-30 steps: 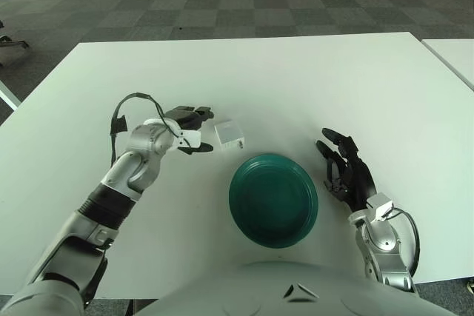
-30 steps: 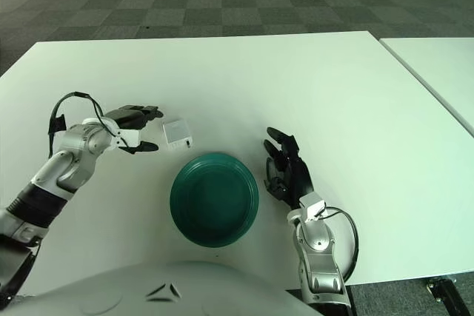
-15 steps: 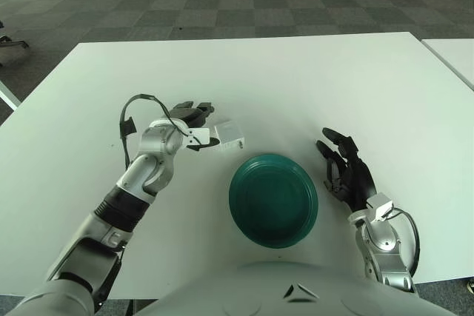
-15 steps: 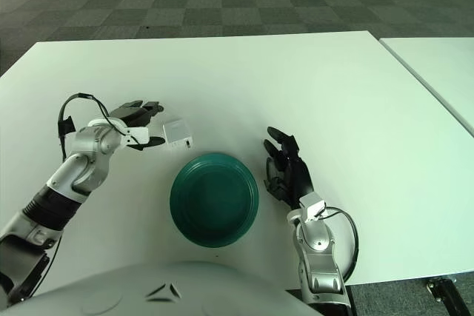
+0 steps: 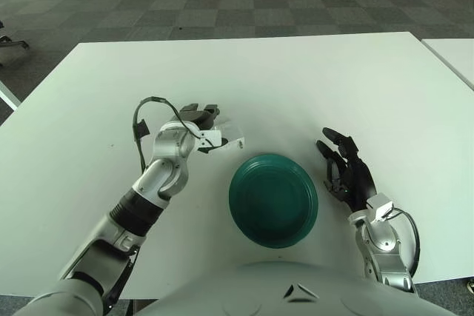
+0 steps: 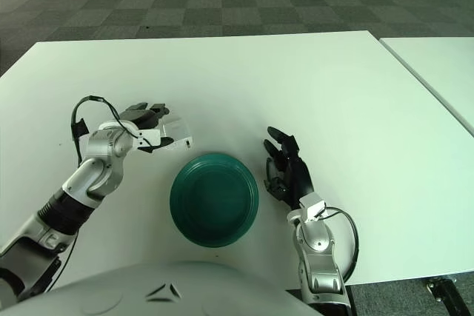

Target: Put the charger into the plate.

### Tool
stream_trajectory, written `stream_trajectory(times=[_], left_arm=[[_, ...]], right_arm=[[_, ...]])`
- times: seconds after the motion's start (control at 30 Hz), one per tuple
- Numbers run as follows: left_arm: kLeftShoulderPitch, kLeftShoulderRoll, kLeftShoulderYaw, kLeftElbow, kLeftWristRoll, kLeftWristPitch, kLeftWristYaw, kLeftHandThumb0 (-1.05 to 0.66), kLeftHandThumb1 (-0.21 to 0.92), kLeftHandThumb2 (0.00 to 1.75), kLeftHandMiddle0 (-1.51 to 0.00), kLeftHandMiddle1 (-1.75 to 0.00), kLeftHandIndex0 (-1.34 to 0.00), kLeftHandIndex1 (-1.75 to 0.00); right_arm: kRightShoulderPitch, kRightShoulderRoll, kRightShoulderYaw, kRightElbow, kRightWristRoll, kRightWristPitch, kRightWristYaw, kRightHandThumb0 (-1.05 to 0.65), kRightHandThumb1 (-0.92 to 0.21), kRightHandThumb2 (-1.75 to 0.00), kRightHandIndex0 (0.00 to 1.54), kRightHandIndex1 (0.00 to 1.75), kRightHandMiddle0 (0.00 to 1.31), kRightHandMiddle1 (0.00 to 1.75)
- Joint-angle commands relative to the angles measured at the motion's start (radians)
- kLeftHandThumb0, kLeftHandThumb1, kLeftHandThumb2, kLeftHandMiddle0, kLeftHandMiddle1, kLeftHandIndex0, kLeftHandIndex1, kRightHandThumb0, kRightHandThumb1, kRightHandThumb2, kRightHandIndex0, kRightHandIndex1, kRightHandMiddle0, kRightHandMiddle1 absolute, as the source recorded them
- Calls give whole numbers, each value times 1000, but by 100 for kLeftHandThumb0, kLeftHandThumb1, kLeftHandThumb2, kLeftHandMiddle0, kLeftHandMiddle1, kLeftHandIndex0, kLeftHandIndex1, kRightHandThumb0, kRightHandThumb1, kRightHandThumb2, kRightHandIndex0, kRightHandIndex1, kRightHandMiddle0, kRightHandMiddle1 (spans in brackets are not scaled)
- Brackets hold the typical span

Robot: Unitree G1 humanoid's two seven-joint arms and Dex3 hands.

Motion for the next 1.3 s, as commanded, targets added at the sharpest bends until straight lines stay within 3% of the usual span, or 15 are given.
stream_trajectory(times=[0.0,0.83,1.27], left_arm=[[-18,-7,-8,-18,21,20,-21,-105,92,72,0,0,0,-78],[2,-32,-27,-48,23,40,-59,-105,92,75,-2,-1,0,-81],[31,-37,-75,4,54,36,-7,-105,92,74,-5,-1,0,-94]], right_arm=[[51,8,16,71,-16,66,-2,-80,-92,-79,36,5,0,69],[67,15,32,59,-24,61,-14,-80,-92,-80,35,4,0,68],[85,16,39,45,-26,69,-27,-79,-92,-81,34,3,0,69]])
